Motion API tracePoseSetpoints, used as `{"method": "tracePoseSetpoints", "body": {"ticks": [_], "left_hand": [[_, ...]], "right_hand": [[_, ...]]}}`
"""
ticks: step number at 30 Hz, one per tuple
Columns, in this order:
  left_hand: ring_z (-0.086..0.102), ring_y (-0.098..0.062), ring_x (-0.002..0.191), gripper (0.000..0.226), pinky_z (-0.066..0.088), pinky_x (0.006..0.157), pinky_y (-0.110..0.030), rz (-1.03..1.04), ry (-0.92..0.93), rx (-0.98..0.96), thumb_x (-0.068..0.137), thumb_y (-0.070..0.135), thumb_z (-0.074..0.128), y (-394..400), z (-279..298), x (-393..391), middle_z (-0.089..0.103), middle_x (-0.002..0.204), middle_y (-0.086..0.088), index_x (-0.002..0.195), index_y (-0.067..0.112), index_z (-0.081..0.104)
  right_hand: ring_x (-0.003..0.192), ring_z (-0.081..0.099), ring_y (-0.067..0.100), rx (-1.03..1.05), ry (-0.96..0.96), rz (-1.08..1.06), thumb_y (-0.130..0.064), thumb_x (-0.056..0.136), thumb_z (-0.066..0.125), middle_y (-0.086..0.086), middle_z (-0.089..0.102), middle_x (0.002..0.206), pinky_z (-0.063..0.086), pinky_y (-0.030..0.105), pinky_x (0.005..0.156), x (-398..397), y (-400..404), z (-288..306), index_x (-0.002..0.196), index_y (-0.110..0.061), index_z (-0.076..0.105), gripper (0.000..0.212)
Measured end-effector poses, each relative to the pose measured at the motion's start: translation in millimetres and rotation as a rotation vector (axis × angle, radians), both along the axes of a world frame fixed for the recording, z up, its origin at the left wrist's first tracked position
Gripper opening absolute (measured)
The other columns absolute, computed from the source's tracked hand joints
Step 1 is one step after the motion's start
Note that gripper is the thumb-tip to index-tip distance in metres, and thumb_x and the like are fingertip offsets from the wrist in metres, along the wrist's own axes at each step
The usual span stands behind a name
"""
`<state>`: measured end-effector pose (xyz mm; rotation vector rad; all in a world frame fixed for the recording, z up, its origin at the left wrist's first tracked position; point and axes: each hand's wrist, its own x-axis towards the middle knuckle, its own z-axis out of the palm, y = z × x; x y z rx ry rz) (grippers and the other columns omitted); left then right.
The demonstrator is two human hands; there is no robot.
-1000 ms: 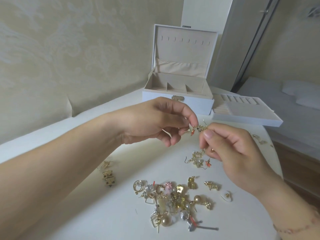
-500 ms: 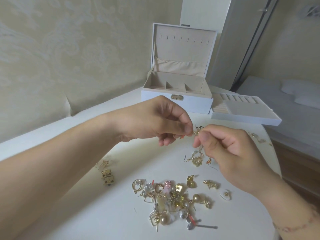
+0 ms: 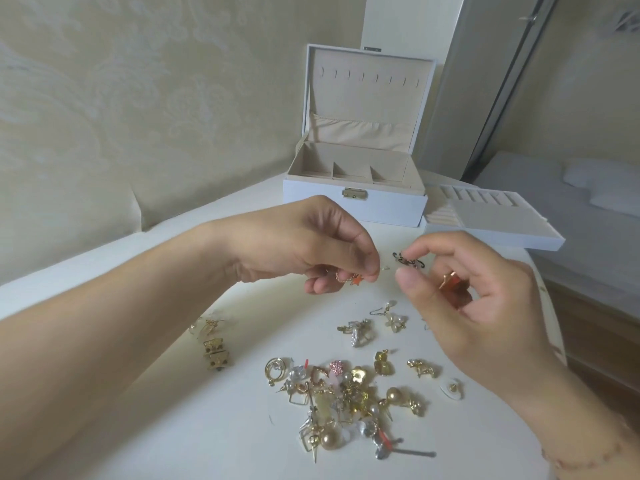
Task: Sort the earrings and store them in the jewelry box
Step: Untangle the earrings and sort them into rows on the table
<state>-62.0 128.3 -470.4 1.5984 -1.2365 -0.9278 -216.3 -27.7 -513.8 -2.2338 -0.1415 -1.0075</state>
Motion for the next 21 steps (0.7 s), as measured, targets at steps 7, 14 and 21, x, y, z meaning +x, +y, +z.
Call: {"method": "tracePoseSetpoints", "body": {"ticks": [7, 14, 21], "left_hand": [[0.049, -0.015, 0.048, 0.011, 0.041, 0.049, -0.021, -0.002, -0.055, 0.028, 0.084, 0.012, 0.065, 0.0, -1.0, 1.1, 0.055, 0.061, -0.002, 0.081, 0.009, 0.075], [0.064, -0.012, 0.064, 0.024, 0.048, 0.060, -0.021, 0.116, -0.556, 0.057, 0.097, 0.005, 0.056, 14.1, 16.3, 16.8, 0.068, 0.073, 0.008, 0.106, 0.019, 0.072], [0.073, -0.024, 0.082, 0.015, 0.058, 0.083, -0.035, 0.314, -0.428, -0.063, 0.085, 0.007, 0.072, 8.0, 13.8, 16.7, 0.077, 0.080, 0.002, 0.097, 0.017, 0.071]], "right_hand": [[0.054, 0.046, 0.019, 0.043, 0.138, 0.164, -0.034, 0.088, 0.057, 0.003, 0.051, 0.059, 0.042, 0.032, 0.054, -0.1, -0.6, -1.4, 0.101, -0.031, 0.064, 0.014], [0.080, 0.060, 0.020, 0.004, 0.218, 0.138, -0.026, 0.101, 0.041, -0.009, 0.065, 0.085, 0.048, 0.032, 0.075, 3.9, -11.6, 1.9, 0.133, -0.041, 0.048, 0.036], [0.064, 0.069, 0.009, 0.355, 0.161, 0.152, -0.021, 0.080, 0.069, -0.004, 0.074, 0.068, 0.047, 0.009, 0.060, 23.5, 6.7, 32.6, 0.082, -0.019, 0.072, 0.004]]}}
